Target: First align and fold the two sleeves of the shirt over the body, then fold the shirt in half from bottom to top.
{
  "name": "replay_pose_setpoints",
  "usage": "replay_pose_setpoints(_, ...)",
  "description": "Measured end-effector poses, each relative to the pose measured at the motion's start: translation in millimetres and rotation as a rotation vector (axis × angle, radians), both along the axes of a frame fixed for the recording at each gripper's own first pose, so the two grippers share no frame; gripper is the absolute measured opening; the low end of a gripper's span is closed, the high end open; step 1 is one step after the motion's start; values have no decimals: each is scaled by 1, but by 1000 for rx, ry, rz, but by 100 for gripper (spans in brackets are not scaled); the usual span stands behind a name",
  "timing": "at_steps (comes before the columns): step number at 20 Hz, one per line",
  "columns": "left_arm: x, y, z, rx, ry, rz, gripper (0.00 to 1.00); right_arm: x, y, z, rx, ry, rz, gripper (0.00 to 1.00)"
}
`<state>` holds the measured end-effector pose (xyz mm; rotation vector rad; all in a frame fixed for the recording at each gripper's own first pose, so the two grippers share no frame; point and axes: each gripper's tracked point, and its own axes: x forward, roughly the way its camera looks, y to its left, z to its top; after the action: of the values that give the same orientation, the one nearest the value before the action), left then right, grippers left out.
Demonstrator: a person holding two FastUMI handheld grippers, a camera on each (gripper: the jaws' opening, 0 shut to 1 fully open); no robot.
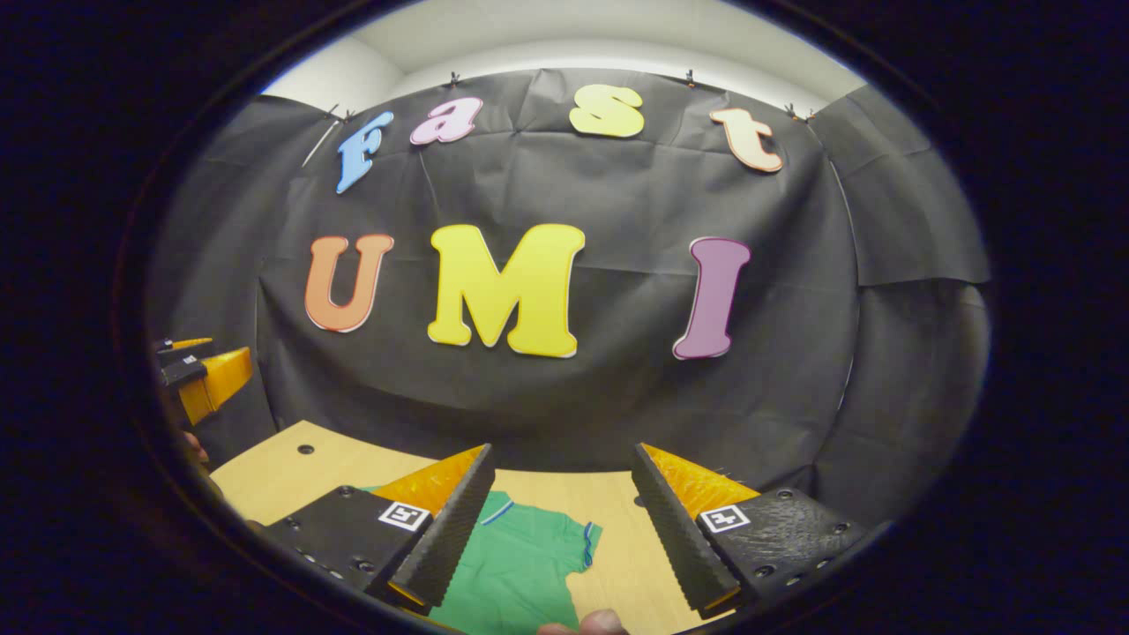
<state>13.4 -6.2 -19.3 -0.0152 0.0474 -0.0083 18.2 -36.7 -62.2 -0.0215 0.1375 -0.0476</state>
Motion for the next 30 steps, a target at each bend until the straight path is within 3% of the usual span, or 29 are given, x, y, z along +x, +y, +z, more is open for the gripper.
replay_pose_setpoints(11, 0, -16, -29, 51, 62, -12, 100, 45, -36, -164, -46, 387, 21, 95)
replay_pose_setpoints(18, 6, -18, -39, 87, 103, 5, 100, 105, -55, -277, 42, 632, 7, 95)
replay_pose_setpoints(23, 9, -18, -46, 101, 131, 21, 100, 135, -61, -325, 92, 735, -7, 94)
replay_pose_setpoints(27, 11, -13, -53, 105, 150, 46, 100, 145, -54, -350, 129, 827, 9, 70)
replay_pose_setpoints(28, 12, -12, -54, 104, 155, 50, 100, 144, -54, -354, 123, 848, 8, 51)
replay_pose_setpoints(30, 12, -11, -57, 105, 165, 56, 100, 147, -59, -358, 98, 858, -9, 24)
